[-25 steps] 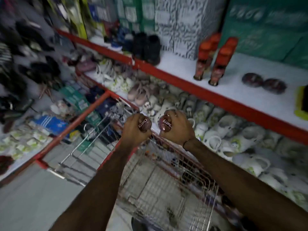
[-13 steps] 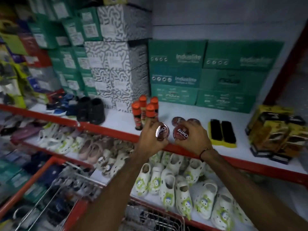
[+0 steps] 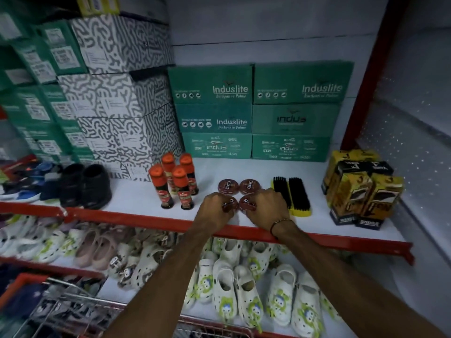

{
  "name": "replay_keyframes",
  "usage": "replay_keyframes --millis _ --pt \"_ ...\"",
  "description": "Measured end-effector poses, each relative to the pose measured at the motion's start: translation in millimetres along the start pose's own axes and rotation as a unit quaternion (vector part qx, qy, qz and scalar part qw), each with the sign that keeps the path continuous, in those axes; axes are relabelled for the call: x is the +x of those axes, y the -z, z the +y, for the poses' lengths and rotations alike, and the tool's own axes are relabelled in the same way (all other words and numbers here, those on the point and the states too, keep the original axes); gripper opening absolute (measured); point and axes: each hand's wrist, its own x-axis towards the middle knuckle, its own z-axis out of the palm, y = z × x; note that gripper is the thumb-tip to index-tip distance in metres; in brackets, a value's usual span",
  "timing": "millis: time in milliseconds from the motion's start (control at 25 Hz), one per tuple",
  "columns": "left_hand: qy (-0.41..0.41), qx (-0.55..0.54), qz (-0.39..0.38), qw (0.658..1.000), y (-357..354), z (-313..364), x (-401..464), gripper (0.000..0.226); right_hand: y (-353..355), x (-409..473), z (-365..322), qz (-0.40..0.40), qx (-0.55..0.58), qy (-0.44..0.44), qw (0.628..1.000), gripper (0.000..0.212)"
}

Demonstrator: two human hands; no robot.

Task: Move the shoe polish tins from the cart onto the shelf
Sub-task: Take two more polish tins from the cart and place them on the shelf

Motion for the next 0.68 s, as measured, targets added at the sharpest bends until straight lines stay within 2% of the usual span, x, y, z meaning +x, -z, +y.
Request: replay_keyframes --millis 240,400,520,600,680 --pt "-0.04 0.005 -0.007 0.999 -0.6 -4.6 7.9 0.009 -2.9 12.7 9.5 -0.009 0.033 0.014 0.999 0.033" --pt "-0.035 -0.022 0.03 0.999 4.8 -4.9 22.7 0.037 4.7 28.6 20.3 0.022 0.124 -0.001 0.992 0.033" --pt "-0.023 0.007 -0.004 1.0 6.9 -3.3 39.1 0.044 6.3 45.5 25.0 -0.06 0.103 0.013 0.993 0.049" --pt "-0.004 0.026 -0.037 0.999 4.5 -0.9 45.1 0.046 1.7 54.4 26.3 -0.132 0.079 0.014 0.988 0.053" --pt "0.007 0.027 -0.041 0.999 1.2 -0.1 47.9 0.048 -4.1 59.0 28.7 -0.158 0.092 0.006 0.983 0.053"
